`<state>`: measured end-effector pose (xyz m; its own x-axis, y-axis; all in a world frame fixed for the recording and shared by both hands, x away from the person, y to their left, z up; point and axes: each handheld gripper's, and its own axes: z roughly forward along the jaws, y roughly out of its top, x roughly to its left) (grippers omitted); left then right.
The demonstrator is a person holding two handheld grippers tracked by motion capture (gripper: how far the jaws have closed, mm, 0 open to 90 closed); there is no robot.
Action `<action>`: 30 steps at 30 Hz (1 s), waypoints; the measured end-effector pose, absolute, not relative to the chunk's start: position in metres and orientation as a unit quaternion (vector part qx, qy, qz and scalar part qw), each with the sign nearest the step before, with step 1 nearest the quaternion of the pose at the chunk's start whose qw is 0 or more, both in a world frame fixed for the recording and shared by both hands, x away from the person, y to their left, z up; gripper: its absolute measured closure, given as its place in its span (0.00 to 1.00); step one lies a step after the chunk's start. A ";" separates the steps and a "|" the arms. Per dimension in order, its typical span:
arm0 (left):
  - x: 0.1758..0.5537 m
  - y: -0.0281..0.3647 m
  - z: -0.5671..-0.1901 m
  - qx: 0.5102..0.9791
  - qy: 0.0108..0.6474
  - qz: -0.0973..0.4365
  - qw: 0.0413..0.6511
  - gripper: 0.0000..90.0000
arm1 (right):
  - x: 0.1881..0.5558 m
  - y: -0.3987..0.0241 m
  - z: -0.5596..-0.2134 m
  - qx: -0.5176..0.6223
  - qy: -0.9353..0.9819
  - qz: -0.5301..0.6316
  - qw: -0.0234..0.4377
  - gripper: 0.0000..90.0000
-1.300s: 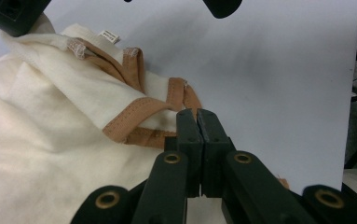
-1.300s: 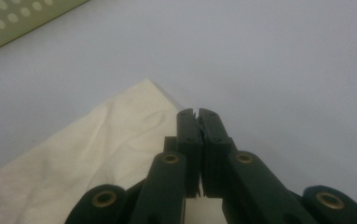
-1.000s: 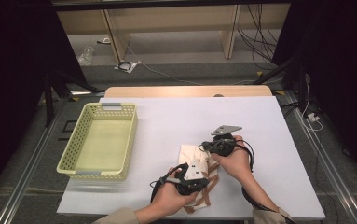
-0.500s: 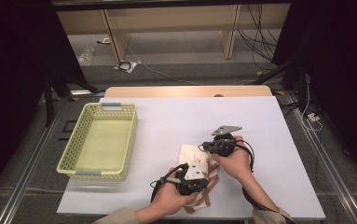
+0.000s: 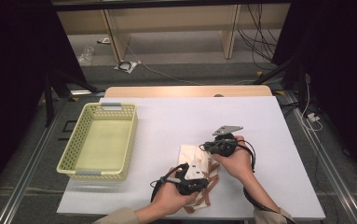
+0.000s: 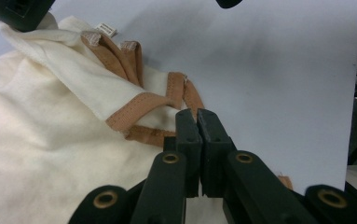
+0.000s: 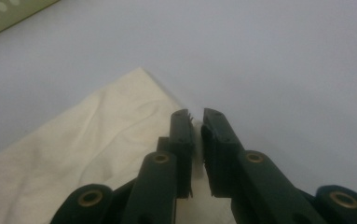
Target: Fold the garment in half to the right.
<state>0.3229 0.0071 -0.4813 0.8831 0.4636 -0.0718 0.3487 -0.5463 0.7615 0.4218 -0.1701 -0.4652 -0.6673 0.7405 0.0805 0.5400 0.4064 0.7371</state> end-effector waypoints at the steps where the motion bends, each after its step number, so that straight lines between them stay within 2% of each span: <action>1: 0.323 0.007 -0.481 0.877 0.231 0.069 0.416 0.97 | 0.421 -0.171 -0.465 0.388 0.828 0.382 0.130 0.91; 18: 0.319 0.006 -0.476 0.877 0.221 0.065 0.421 0.91 | 0.416 -0.184 -0.451 0.399 0.819 0.384 0.152 0.86; 22: 0.317 0.006 -0.476 0.876 0.221 0.064 0.423 0.89 | 0.413 -0.181 -0.447 0.395 0.817 0.391 0.156 0.88; 25: 0.316 0.007 -0.474 0.877 0.219 0.065 0.422 0.87 | 0.411 -0.175 -0.447 0.388 0.825 0.384 0.145 0.94; 30: 0.312 0.013 -0.466 0.873 0.220 0.060 0.432 0.84 | 0.406 -0.169 -0.451 0.375 0.841 0.369 0.127 0.98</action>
<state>0.3119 0.0126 -0.4662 0.8963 0.4352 -0.0857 0.3323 -0.5307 0.7797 0.4060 -0.1692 -0.4509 -0.6858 0.7250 0.0636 0.5377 0.4458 0.7157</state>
